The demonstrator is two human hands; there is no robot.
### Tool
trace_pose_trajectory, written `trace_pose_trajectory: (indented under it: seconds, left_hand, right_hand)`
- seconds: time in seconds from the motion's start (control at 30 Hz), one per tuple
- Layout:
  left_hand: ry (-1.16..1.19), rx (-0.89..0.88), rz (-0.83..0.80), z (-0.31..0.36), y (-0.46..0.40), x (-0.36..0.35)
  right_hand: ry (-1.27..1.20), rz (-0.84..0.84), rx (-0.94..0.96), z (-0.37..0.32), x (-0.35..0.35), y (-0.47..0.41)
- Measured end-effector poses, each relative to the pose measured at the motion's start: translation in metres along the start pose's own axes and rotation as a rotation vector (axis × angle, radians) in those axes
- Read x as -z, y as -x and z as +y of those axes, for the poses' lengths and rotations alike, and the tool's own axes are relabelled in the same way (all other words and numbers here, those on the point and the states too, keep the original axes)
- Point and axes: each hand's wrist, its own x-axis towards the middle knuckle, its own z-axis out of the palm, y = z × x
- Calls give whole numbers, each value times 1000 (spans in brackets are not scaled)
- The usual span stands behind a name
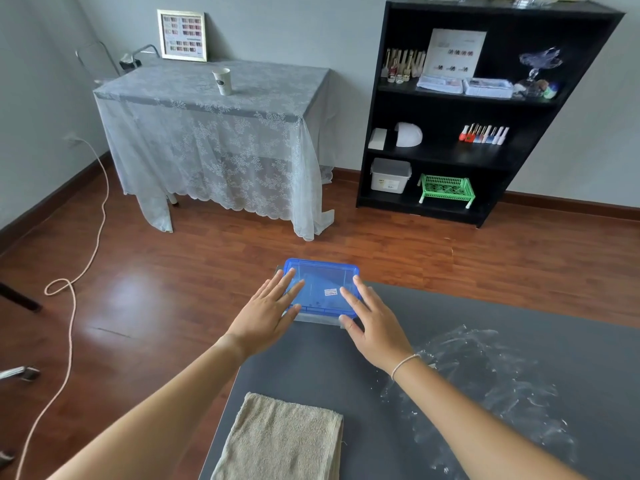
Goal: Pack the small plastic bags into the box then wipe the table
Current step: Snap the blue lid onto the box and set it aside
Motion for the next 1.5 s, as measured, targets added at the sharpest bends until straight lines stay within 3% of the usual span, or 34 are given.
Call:
trace_pose_trajectory:
  seconds: [0.13, 0.27, 0.53, 0.8, 1.0, 1.23, 1.5]
  left_hand:
    - [133, 87, 84, 3, 4, -4]
    - [437, 315, 236, 6, 10, -6]
    - [710, 424, 201, 14, 15, -12]
    - [682, 509, 335, 25, 18, -25]
    - [686, 482, 470, 34, 17, -25]
    - [434, 421, 426, 41, 17, -25]
    - [368, 430, 379, 43, 19, -22]
  right_hand:
    - [-168, 75, -53, -3, 0, 4]
    - [-382, 99, -283, -4, -5, 7]
    - [-544, 36, -393, -8, -14, 2]
    - [-502, 130, -391, -3, -6, 2]
    - [-326, 171, -237, -8, -2, 0]
    - [-141, 145, -163, -11, 0, 0]
    - [11, 91, -156, -13, 3, 1]
